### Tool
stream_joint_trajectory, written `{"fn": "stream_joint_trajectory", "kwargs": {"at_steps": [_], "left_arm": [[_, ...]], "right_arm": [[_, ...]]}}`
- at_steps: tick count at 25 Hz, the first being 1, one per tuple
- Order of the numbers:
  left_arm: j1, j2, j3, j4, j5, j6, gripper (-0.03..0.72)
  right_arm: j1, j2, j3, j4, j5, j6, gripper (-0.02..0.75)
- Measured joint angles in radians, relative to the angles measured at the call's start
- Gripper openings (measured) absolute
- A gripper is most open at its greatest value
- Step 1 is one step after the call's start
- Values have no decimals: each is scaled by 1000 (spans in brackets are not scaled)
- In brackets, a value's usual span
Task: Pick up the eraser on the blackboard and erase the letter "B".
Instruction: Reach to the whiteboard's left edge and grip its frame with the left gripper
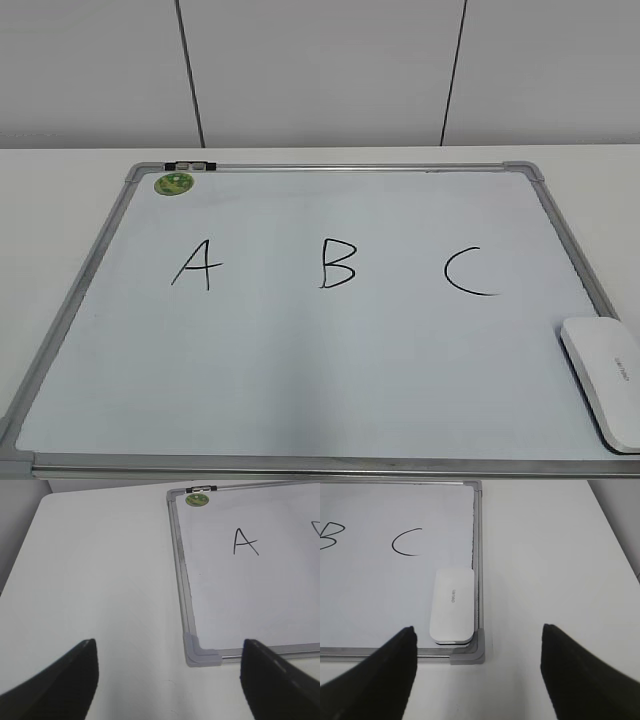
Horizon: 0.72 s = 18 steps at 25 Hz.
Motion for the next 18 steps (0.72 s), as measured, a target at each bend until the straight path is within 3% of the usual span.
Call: {"fn": "stream_joint_trajectory", "kwargs": {"at_steps": [18], "left_arm": [[0, 0, 0, 2, 0, 0, 638]], "right_arm": [[0, 0, 0, 0, 0, 0, 591]]}}
